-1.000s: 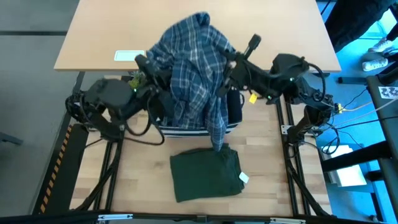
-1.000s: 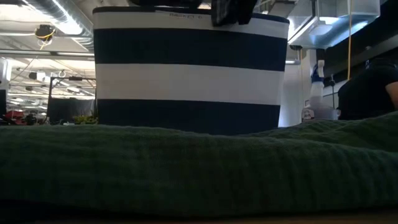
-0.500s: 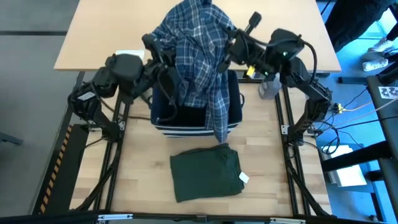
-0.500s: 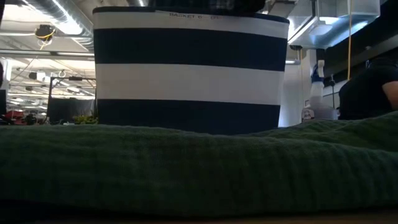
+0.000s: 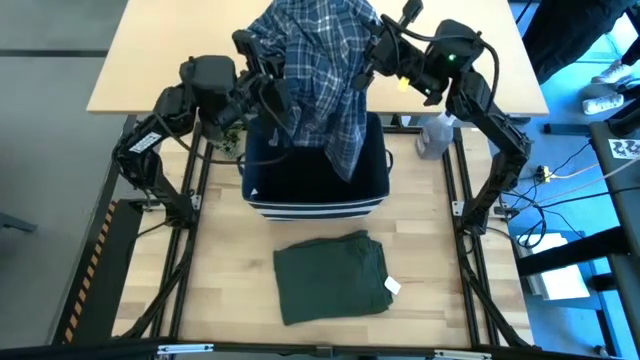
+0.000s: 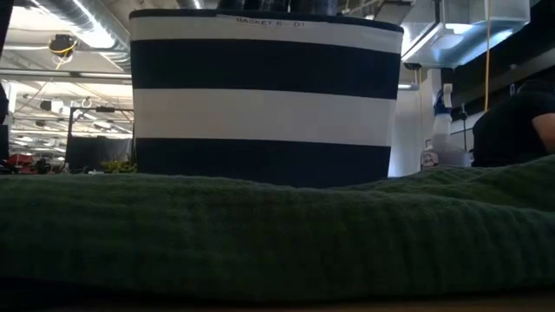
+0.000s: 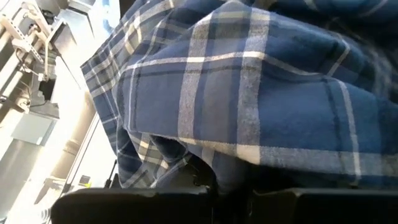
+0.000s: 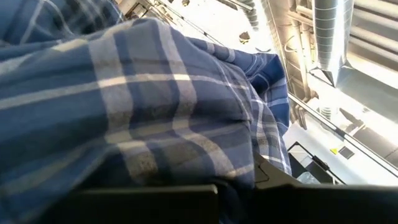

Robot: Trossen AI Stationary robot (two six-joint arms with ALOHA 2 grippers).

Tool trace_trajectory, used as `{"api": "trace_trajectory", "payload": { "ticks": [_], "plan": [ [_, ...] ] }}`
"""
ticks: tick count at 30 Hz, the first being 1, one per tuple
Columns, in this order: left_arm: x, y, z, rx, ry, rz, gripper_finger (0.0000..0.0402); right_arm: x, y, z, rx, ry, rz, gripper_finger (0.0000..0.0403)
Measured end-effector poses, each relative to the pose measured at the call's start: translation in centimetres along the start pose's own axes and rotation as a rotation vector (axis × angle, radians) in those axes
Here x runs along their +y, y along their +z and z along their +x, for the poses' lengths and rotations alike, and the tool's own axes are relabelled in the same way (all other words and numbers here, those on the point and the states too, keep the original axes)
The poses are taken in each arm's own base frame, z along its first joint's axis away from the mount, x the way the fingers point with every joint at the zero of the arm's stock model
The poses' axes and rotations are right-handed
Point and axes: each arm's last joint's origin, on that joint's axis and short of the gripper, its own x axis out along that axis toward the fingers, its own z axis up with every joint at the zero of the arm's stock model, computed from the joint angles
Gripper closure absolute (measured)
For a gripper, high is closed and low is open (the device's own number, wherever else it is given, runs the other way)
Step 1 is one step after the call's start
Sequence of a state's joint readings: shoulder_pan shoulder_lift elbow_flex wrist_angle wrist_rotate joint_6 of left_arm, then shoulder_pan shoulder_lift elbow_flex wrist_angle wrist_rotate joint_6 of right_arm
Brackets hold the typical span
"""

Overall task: Fold Laundry from Bin
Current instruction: Put the blue checkered pants into the laundry bin

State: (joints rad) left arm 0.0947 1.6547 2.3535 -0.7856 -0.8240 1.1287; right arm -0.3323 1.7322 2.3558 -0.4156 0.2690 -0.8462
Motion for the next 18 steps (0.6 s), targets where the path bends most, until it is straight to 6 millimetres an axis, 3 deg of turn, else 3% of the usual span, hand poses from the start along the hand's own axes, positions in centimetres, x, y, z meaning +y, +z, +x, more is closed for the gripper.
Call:
{"api": "trace_trajectory", "payload": {
  "ticks": [7,18],
  "plan": [
    [-0.1,-0.6,0.8,-0.045,-0.048,-0.033,0.0396,0.0,-1.2,0.7,0.020,0.037,-0.013,0.0398],
    [-2.9,-2.3,4.4,0.016,-0.174,0.008,0.0396,0.8,-3.0,2.0,0.091,0.089,-0.037,0.0398]
  ]
}}
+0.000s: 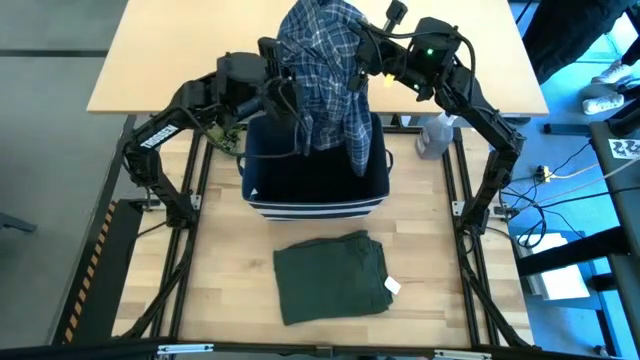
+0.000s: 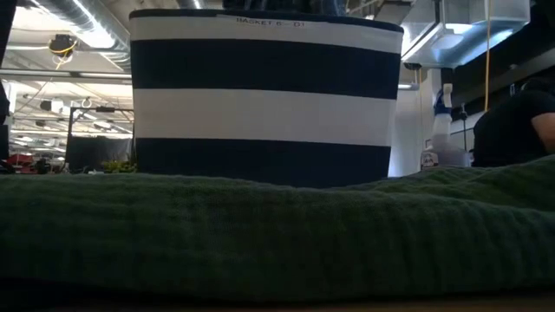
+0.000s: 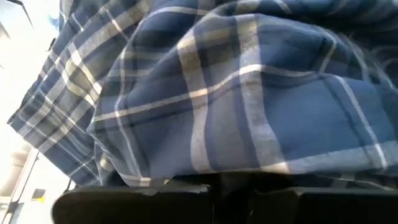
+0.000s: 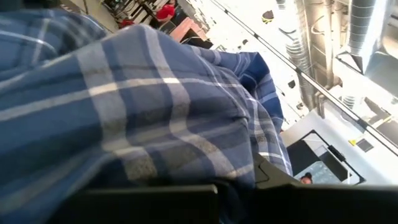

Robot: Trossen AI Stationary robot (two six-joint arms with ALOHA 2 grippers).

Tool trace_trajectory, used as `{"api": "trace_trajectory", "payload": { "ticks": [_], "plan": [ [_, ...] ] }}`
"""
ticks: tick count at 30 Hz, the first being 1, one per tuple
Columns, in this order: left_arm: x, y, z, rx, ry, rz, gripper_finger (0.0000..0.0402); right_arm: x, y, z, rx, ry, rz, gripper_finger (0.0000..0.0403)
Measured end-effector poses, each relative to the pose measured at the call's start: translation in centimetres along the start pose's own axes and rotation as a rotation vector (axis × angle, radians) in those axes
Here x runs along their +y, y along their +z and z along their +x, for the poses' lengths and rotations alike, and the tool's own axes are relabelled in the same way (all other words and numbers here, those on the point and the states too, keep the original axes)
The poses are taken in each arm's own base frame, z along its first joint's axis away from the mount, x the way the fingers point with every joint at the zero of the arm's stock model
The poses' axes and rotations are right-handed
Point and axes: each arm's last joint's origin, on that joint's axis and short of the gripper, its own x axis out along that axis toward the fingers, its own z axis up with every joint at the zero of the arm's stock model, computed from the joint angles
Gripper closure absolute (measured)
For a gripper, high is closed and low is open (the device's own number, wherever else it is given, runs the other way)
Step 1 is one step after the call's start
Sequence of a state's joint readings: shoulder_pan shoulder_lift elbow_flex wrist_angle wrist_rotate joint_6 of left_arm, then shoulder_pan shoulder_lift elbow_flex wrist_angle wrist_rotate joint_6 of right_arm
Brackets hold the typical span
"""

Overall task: Fold Laundry from Bin
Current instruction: Put the blue checkered pants into the laundry bin

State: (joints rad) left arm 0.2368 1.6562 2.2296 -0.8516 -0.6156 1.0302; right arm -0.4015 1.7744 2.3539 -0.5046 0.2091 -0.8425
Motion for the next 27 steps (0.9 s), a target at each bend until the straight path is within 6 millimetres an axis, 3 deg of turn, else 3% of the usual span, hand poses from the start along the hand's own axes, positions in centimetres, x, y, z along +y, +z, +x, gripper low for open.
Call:
{"api": "trace_trajectory", "payload": {
  "ticks": [11,20,27],
  "plan": [
    [-1.8,-1.0,1.8,0.037,-0.109,0.004,0.0396,1.7,-1.5,0.8,0.072,0.180,0.042,0.0398],
    [-7.6,-0.6,1.8,0.103,-0.228,0.098,0.0396,4.1,-2.2,0.5,0.152,0.396,0.117,0.0398],
    [-10.9,-2.1,0.6,0.159,-0.232,0.118,0.0396,8.2,-2.1,1.1,0.210,0.468,0.077,0.0398]
  ]
}}
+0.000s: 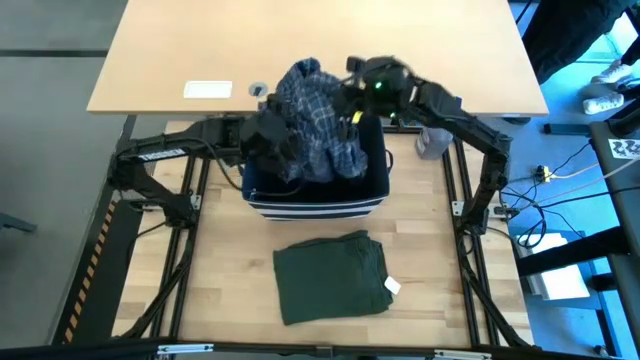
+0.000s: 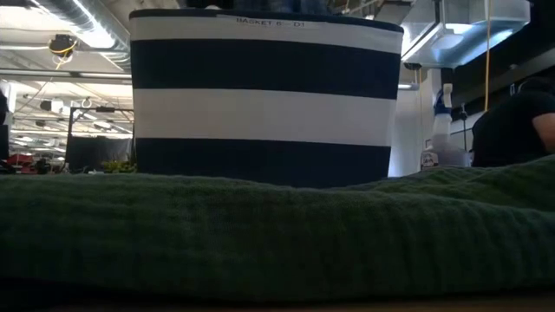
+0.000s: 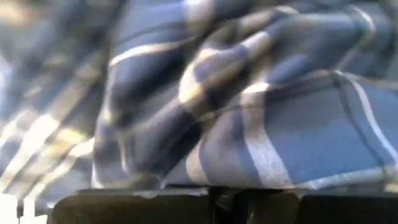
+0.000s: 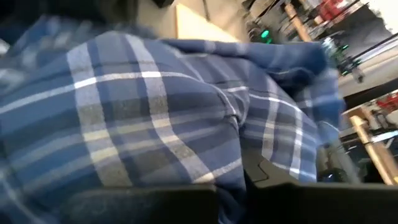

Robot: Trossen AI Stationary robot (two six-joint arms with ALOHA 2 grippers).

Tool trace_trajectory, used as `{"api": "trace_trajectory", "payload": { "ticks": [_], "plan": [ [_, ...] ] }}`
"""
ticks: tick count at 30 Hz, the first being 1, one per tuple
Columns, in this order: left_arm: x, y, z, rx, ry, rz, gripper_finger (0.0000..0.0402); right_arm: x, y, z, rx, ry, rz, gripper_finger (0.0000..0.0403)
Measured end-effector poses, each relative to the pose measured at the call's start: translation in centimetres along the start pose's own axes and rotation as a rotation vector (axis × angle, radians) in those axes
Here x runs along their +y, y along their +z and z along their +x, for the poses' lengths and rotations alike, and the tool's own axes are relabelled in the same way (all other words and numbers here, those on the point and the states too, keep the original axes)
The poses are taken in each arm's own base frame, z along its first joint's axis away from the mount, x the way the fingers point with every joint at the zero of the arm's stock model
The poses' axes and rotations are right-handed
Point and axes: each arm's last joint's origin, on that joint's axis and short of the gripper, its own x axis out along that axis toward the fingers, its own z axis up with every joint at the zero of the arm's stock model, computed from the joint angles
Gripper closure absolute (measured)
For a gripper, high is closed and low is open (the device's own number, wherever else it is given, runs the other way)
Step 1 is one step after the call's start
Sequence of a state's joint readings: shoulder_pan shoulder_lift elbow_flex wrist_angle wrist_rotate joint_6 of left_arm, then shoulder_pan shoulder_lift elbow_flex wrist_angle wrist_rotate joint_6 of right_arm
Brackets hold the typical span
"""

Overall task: Fold Laundry from Bin
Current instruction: Put the blue checkered pants into the laundry bin

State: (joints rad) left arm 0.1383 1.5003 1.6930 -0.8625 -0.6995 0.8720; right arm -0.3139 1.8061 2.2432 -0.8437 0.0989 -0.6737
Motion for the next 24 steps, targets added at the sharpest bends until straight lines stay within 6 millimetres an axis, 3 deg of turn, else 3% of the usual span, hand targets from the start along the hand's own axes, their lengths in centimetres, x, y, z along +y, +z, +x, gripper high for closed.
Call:
{"api": "trace_trajectory", "payload": {
  "ticks": [7,16,21,24],
  "plan": [
    [-3.6,-1.1,-2.2,-0.079,-0.036,-0.029,0.0396,5.0,-0.1,2.1,0.101,0.088,-0.021,0.0398],
    [-9.6,-0.7,-2.8,-0.154,-0.140,-0.011,0.0396,11.3,-1.9,1.5,0.171,0.193,0.004,0.0398],
    [-10.9,-0.6,-2.7,-0.188,-0.229,-0.052,0.0395,14.4,-4.4,1.9,0.228,0.271,0.013,0.0398],
    [-11.0,-0.7,-2.7,-0.189,-0.252,-0.064,0.0374,15.5,-5.7,2.3,0.279,0.361,0.032,0.0387]
  ]
}}
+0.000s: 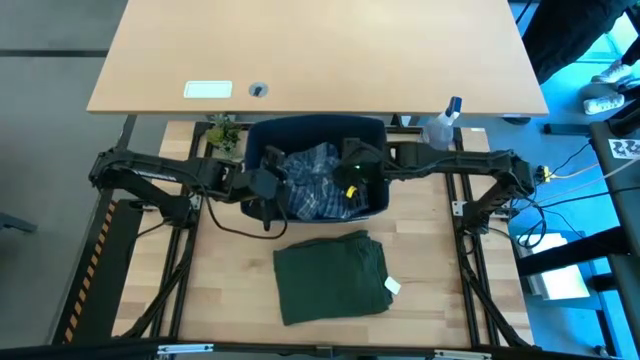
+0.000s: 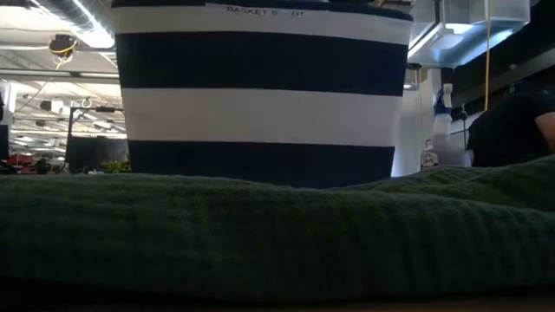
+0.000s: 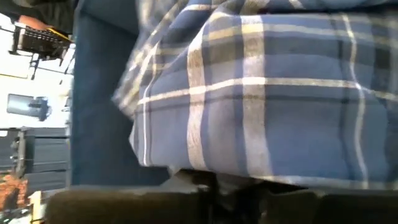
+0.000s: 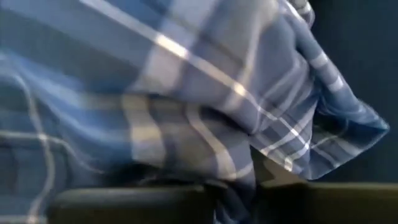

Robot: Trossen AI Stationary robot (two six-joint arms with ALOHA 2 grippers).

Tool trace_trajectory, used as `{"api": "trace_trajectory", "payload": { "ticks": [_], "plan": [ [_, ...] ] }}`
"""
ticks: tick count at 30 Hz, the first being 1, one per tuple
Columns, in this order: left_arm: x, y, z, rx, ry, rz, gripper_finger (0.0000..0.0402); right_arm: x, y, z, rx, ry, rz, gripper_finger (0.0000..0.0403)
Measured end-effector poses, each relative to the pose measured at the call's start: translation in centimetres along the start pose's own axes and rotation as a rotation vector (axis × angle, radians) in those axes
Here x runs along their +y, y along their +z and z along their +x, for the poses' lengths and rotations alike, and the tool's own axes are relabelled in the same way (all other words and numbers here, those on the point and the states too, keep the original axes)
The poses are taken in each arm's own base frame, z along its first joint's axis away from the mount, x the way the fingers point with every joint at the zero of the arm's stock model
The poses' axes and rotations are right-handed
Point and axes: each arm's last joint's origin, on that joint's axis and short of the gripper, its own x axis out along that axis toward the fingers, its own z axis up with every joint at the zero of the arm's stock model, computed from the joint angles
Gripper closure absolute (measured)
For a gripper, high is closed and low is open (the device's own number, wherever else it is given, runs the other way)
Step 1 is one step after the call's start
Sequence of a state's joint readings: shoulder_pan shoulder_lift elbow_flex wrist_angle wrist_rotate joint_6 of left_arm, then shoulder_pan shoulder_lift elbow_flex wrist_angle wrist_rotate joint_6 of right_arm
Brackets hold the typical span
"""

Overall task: Fold Laundry from Bin
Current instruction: Put the blue checkered pants into the laundry bin

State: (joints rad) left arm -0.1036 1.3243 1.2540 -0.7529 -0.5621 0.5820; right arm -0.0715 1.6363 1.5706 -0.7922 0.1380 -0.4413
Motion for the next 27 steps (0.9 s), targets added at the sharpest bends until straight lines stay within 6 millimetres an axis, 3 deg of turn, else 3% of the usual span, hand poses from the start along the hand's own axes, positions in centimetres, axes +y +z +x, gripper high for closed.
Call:
{"api": "trace_trajectory", "payload": {
  "ticks": [5,10,19,27],
  "plan": [
    [0.9,0.0,-0.2,0.023,0.059,-0.014,0.0315,0.0,-0.2,0.3,0.025,-0.049,0.003,0.0327],
    [2.3,-0.2,-0.4,0.043,0.091,-0.044,0.0279,-1.0,0.4,-1.5,-0.023,-0.117,0.013,0.0276],
    [4.2,-0.1,-2.6,0.073,0.102,-0.038,0.0267,-1.8,0.5,-6.2,-0.058,-0.143,0.065,0.0228],
    [4.5,-0.8,-3.9,0.121,0.025,-0.069,0.0254,-1.2,-0.7,-6.7,0.043,-0.069,0.076,0.0203]
  ]
}}
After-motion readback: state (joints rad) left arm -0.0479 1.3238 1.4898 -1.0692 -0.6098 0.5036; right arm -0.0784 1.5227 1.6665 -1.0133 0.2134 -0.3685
